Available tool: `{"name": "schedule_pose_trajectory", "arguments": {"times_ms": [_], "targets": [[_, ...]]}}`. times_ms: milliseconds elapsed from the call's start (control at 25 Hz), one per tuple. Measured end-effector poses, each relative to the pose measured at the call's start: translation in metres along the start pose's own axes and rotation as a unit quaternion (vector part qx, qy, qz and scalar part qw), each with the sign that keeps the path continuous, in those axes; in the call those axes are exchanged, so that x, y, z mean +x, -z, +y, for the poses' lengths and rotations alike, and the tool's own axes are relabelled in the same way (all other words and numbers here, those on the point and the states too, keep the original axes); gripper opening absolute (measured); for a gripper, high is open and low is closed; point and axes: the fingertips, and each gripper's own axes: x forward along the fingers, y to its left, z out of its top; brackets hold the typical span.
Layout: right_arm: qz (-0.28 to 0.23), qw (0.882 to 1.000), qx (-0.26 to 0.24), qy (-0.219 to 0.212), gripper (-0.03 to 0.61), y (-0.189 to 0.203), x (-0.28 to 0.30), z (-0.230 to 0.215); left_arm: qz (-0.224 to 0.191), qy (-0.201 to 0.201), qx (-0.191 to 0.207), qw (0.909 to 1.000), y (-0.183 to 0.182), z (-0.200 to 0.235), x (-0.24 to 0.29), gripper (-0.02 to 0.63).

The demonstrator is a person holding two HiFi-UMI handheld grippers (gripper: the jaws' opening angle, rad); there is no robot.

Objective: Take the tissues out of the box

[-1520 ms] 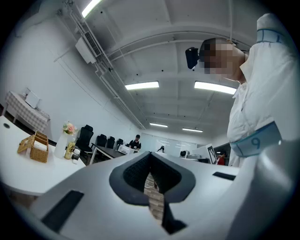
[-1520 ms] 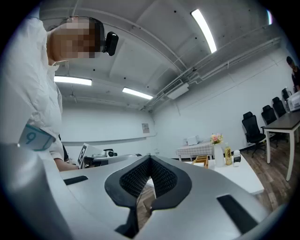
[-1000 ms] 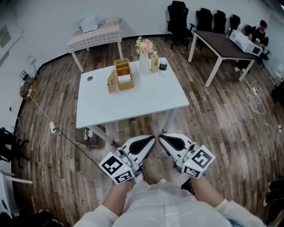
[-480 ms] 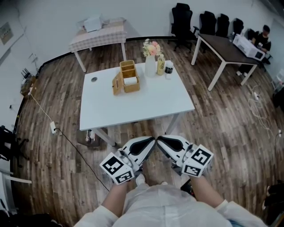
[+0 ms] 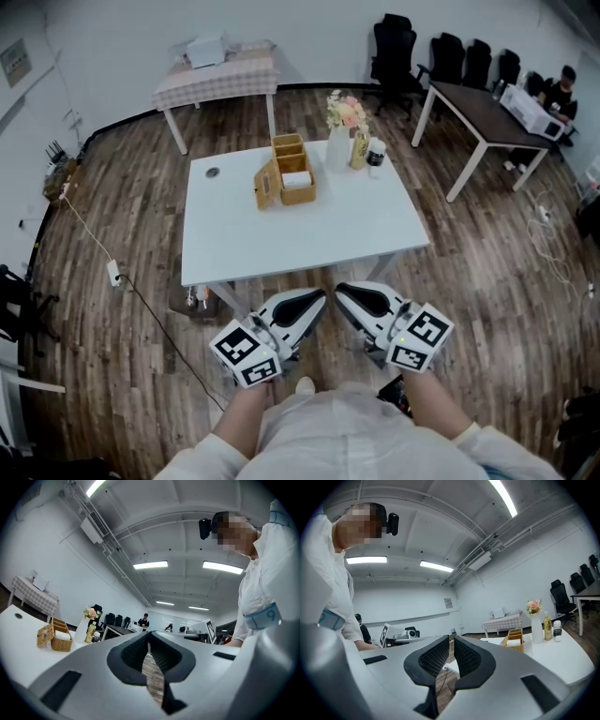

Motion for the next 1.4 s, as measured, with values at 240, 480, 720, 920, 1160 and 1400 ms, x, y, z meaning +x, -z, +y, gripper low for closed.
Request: {"name": "schedule_pose_trajectory", "arguments": {"times_ms": [240, 480, 720, 920, 1160, 1400], "targets": [[0.004, 1.0, 0.001, 0.005, 0.048, 0.001, 0.016, -0.012, 0.002, -0.001, -0.012, 0.9999, 0.001, 0.024, -0.005, 0.014], [0.011, 1.0, 0.006, -0.001, 0.082, 0.003, 0.037, -0.043, 0.009, -0.014, -0.02, 0.9997, 0.005, 0.059, 0.006, 0.028], [0.017, 1.0, 0.005, -0.026, 0.094, -0.003, 0.073, -0.09, 0.015, -0.039, -0.023, 0.9989, 0.0, 0.112, 0.027, 0.043], [0.024, 0.999, 0.01, -0.046, 0.097, -0.012, 0.103, -0.137, 0.017, -0.057, -0.027, 0.9978, -0.008, 0.158, 0.054, 0.046], [0.03, 0.998, 0.012, -0.059, 0.101, -0.029, 0.129, -0.189, 0.024, -0.072, -0.033, 0.9966, -0.017, 0.199, 0.087, 0.048], [0.042, 0.996, 0.01, -0.073, 0.12, -0.035, 0.146, -0.231, 0.038, -0.087, -0.033, 0.9949, -0.02, 0.231, 0.113, 0.052]]}}
